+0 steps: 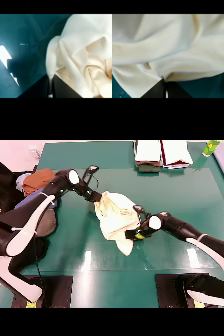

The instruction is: Fold the shirts.

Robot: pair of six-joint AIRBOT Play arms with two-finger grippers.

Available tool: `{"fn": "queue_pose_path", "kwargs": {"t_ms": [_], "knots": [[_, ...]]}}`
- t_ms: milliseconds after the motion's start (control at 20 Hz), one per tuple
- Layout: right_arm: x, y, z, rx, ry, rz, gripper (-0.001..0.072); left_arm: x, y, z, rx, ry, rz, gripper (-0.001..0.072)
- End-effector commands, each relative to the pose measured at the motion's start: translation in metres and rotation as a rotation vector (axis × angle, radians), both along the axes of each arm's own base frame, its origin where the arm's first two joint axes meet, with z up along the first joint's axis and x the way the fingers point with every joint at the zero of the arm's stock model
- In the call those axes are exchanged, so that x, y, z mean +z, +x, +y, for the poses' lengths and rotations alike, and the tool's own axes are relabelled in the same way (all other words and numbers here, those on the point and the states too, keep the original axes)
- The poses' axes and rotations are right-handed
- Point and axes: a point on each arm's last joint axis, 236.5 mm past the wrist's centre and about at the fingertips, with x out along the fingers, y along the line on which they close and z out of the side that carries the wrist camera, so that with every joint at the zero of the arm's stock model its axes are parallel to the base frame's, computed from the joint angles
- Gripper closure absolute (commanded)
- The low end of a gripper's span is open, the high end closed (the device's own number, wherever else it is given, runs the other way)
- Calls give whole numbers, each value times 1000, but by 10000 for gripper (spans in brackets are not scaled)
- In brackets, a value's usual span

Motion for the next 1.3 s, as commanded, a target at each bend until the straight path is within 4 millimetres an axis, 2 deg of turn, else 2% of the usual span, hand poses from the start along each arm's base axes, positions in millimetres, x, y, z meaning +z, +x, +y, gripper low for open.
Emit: {"fn": "queue_pose_path", "kwargs": {"t_ms": [0, 100, 200, 250, 350, 450, 550, 600, 650, 750, 850, 900, 1000, 1100, 1150, 1250], "knots": [[48, 18, -54, -29, -95, -129, 699, 75, 20, 28, 63, -25, -152, 681], [103, 37, -100, -88, -155, -254, 699, 156, 24, 50, 98, -52, -327, 681], [183, 56, -142, -156, -176, -451, 699, 249, 10, 68, 122, -79, -530, 681], [228, 62, -160, -195, -169, -561, 699, 298, -6, 75, 125, -94, -637, 682], [317, 60, -189, -267, -150, -771, 699, 387, -49, 86, 121, -153, -831, 681], [396, 45, -209, -319, -141, -957, 699, 459, -103, 101, 130, -209, -997, 681], [459, 23, -220, -342, -140, -1110, 699, 514, -160, 116, 128, -245, -1147, 682], [482, 13, -222, -341, -144, -1167, 699, 538, -189, 124, 132, -272, -1217, 681], [503, 2, -225, -347, -144, -1213, 699, 557, -214, 131, 136, -292, -1274, 681], [530, -9, -226, -342, -150, -1267, 699, 585, -259, 142, 137, -328, -1365, 682], [549, -14, -227, -325, -166, -1303, 699, 603, -292, 150, 136, -358, -1429, 682], [556, -14, -227, -322, -171, -1312, 699, 606, -301, 151, 134, -365, -1441, 681], [567, -8, -227, -310, -185, -1321, 699, 607, -305, 150, 127, -378, -1443, 681], [575, 1, -226, -300, -195, -1326, 700, 601, -297, 148, 125, -371, -1421, 682], [575, 8, -226, -295, -202, -1314, 700, 594, -288, 145, 121, -354, -1391, 682], [560, 36, -224, -283, -213, -1253, 700, 557, -249, 133, 101, -291, -1246, 682]]}}
